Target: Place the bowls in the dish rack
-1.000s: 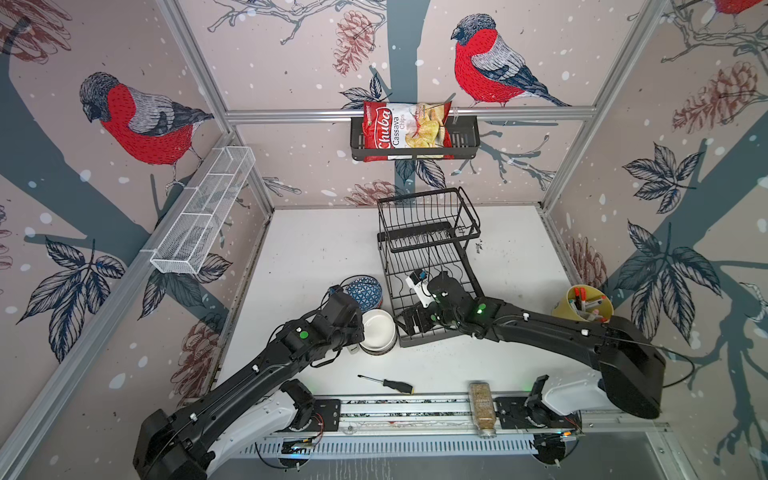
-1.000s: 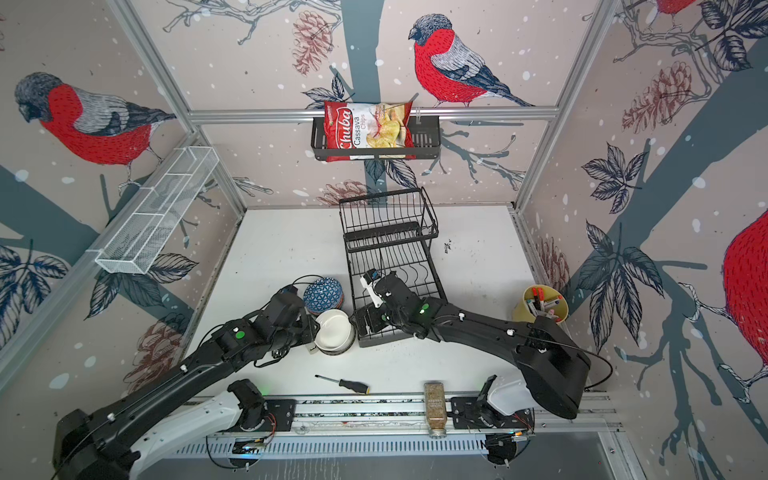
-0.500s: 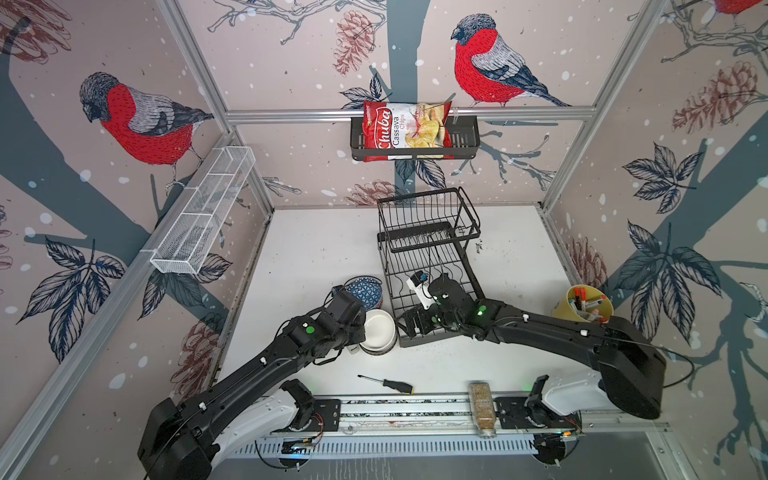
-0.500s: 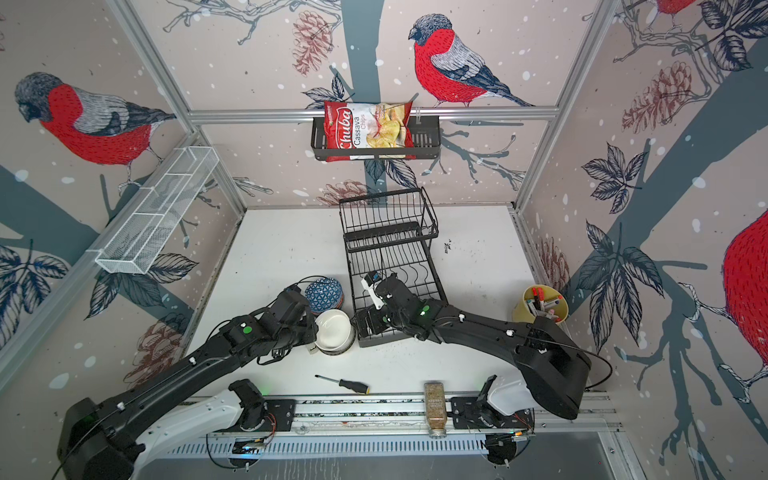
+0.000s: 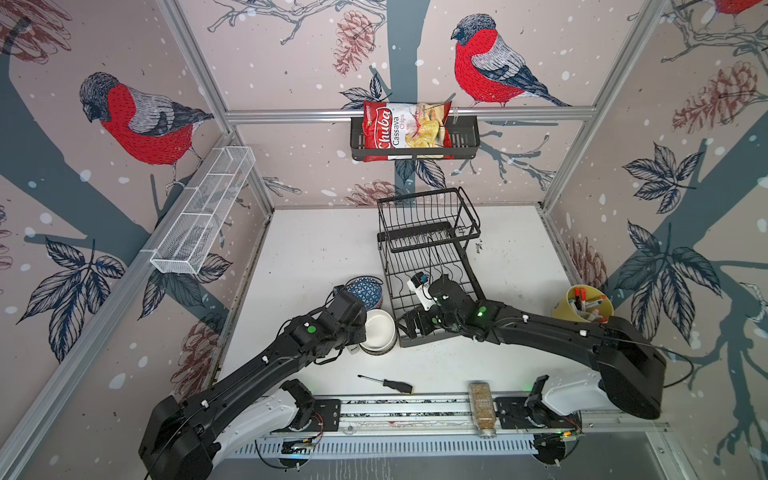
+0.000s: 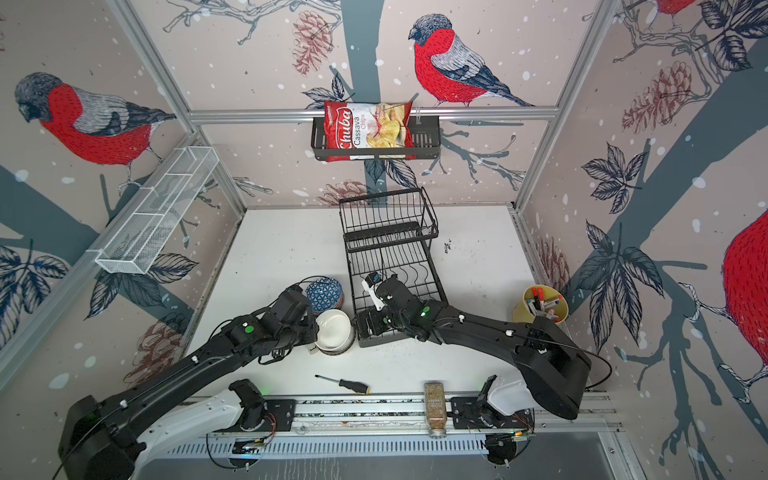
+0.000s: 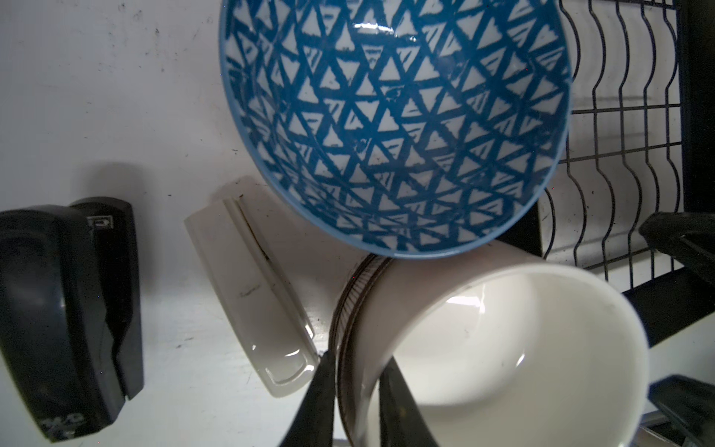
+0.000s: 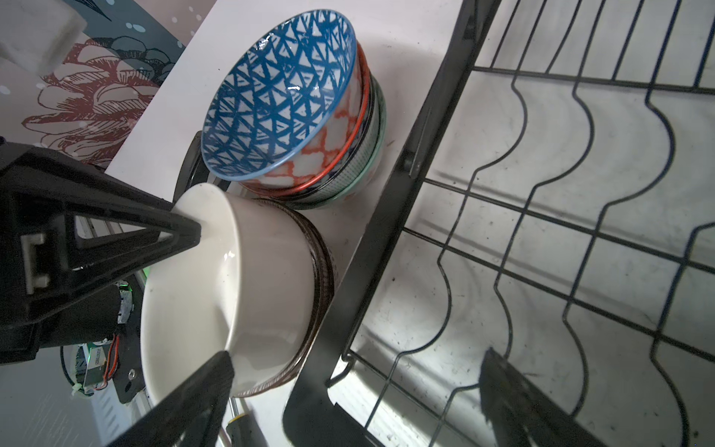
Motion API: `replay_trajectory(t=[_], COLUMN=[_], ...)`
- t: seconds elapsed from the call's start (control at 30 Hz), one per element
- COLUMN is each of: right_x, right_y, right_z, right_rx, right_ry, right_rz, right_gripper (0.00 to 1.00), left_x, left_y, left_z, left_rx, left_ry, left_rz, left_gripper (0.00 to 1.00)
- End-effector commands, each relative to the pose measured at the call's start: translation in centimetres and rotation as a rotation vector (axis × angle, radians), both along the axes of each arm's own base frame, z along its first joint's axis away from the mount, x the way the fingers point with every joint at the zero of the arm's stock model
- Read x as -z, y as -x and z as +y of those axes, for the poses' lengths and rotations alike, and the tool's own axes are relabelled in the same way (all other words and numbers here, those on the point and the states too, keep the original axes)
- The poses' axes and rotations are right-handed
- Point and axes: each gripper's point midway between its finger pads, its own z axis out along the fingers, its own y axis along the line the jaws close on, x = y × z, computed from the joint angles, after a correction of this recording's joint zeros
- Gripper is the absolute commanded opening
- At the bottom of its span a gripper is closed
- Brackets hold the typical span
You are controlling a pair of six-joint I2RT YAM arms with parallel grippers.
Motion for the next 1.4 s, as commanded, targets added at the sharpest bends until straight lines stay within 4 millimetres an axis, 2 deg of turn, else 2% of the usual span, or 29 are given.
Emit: replay_trajectory(t=[0.0,0.17,0.5,0.77,1.0,1.37], right_x=[-0.5,-0.3,0.0,0.1,-0.4,-3.7], right_y=[-0.3,-0.3,-0.3,-0.3,-0.1,0.4], right_z=[0.4,0.5,0.4,0.4,0.4,-0.2], right_rx=[-0.002,-0.001,0.002,0.004,-0.001,-0.031], right_ry=[-0.021,-0.019,-0.015,-0.017,-0.033,-0.141], right_rz=[-0.023,-0.021,-0.014,-0.011,-0.009,-0.019], right_gripper=[0.99,0.99,0.99,0.99,0.99,0.99], left_x=[-0.4,-0.3,-0.3,-1.2,-2.8,-6.9], left_y=[-0.6,-0.7,-0.7,-0.8,-1.0,-2.1], left_z=[-0.4,-0.5,-0.3,-0.2,-0.6,-2.1], left_rx=[0.015,0.019,0.013,0.015,0.028,0.073], left_ry=[0.007,0.007,0.003,0.022,0.066,0.164], left_rz=[-0.033,-0.035,-0.043,-0.078,-0.129,-0.260], left_gripper=[0.22,0.21,0.07,0.00,0.00,0.00])
